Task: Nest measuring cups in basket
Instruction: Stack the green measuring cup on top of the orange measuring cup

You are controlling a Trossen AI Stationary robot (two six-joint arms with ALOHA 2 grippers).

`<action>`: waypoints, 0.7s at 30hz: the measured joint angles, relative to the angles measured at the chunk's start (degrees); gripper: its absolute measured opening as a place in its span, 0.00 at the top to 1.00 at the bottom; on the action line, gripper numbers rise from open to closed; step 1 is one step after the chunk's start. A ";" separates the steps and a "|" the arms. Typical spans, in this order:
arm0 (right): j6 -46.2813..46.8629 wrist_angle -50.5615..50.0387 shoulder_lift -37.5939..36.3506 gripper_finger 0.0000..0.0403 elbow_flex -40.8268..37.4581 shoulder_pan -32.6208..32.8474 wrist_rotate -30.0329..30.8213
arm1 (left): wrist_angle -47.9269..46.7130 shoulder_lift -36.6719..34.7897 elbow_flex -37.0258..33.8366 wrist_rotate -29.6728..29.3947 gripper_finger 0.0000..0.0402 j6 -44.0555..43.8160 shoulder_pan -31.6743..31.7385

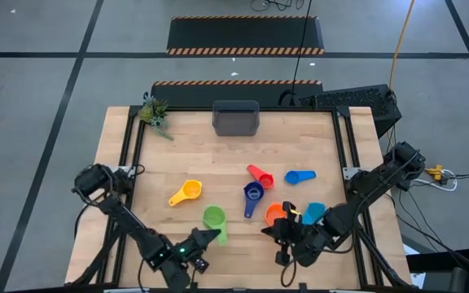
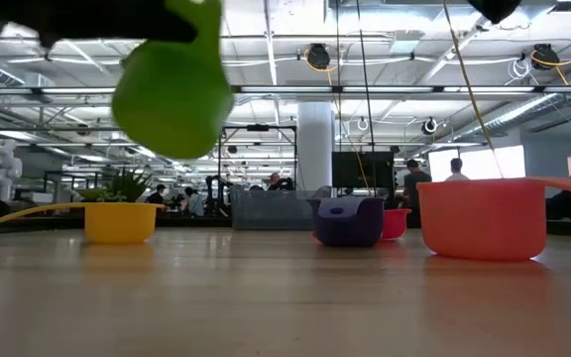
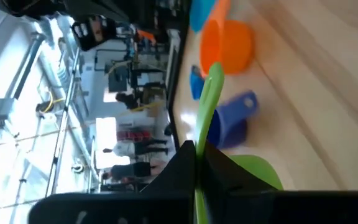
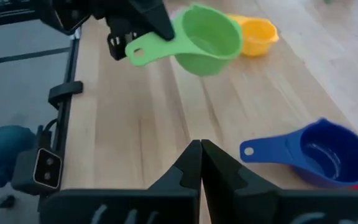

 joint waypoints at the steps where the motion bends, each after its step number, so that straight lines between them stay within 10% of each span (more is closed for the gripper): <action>1: -0.71 0.19 0.00 1.00 0.00 0.55 0.33 | 3.47 -0.24 0.02 1.46 0.98 2.27 0.92; 9: -15.68 7.04 1.92 0.94 -0.04 2.67 -0.29 | 19.59 -0.23 0.02 9.61 0.98 8.67 8.20; 21: -31.29 12.58 2.10 0.54 -0.02 0.13 10.01 | 24.06 -0.23 0.00 11.93 0.98 2.67 15.32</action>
